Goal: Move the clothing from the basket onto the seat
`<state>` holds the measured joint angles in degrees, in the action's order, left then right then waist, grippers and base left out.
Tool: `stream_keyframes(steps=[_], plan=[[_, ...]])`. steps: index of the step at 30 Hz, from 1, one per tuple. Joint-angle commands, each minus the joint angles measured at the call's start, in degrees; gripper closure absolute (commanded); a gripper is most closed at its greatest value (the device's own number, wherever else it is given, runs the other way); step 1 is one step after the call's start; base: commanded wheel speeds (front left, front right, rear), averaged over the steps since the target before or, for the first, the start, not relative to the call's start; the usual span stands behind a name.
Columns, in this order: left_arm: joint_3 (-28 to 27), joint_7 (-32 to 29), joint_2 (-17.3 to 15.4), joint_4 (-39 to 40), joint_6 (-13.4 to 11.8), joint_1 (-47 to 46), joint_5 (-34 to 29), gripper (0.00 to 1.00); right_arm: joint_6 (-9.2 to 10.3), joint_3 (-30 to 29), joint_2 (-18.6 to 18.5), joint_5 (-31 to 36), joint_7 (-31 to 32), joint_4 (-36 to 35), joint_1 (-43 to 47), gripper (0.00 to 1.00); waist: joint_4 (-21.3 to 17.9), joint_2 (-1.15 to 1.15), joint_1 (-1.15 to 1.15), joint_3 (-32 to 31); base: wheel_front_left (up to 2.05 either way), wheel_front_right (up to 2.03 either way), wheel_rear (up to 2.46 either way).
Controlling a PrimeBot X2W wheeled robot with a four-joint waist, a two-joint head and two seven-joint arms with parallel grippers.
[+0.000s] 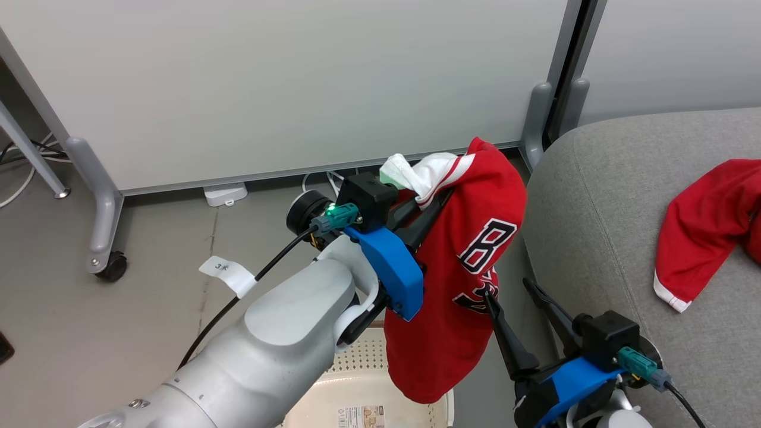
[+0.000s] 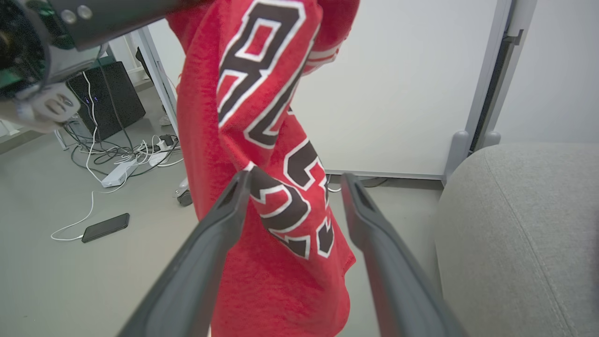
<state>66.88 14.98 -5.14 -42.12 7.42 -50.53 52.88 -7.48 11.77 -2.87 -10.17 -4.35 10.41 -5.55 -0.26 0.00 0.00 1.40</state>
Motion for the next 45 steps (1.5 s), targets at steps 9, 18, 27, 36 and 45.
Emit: stream_keyframes(steps=[9, 18, 27, 36, 45], plan=[[0.06, 0.29, 0.29, -0.32, 0.07, -0.82, -0.10, 1.00, -0.03, 2.47, -0.03, 0.38, 0.84, 0.73, -2.08, 0.00, 0.15, 0.00, 0.00, 0.30, 0.00, 0.00, 0.00], [0.62, 0.30, 0.66, -0.14, 0.07, -0.55, 0.35, 1.00, -0.03, 5.55, -0.04, -1.45, 2.10, 7.70, -9.23, 0.00, 0.56, 0.00, 0.00, 0.49, 0.00, 0.00, 0.00], [0.91, 0.31, 0.86, 0.12, 0.06, -0.38, 0.55, 1.00, -0.03, 9.74, -0.04, -4.63, 0.51, 17.32, -17.42, 0.00, 1.11, 0.00, 0.00, 0.56, 0.00, 0.00, 0.00], [0.50, 0.30, 0.69, 0.07, 0.06, -0.29, 0.49, 1.00, -0.03, 13.67, -0.05, -5.65, -1.51, 24.72, -22.78, 0.00, 0.93, 0.00, 0.00, 0.77, 0.00, 0.00, 0.00], [0.21, 0.31, 0.56, -0.22, 0.07, -0.31, 0.19, 1.00, -0.03, 15.13, -0.05, -7.14, -3.43, 28.99, -25.17, 1.00, 0.76, 0.00, 0.00, 0.90, 0.00, 0.00, 0.00]])
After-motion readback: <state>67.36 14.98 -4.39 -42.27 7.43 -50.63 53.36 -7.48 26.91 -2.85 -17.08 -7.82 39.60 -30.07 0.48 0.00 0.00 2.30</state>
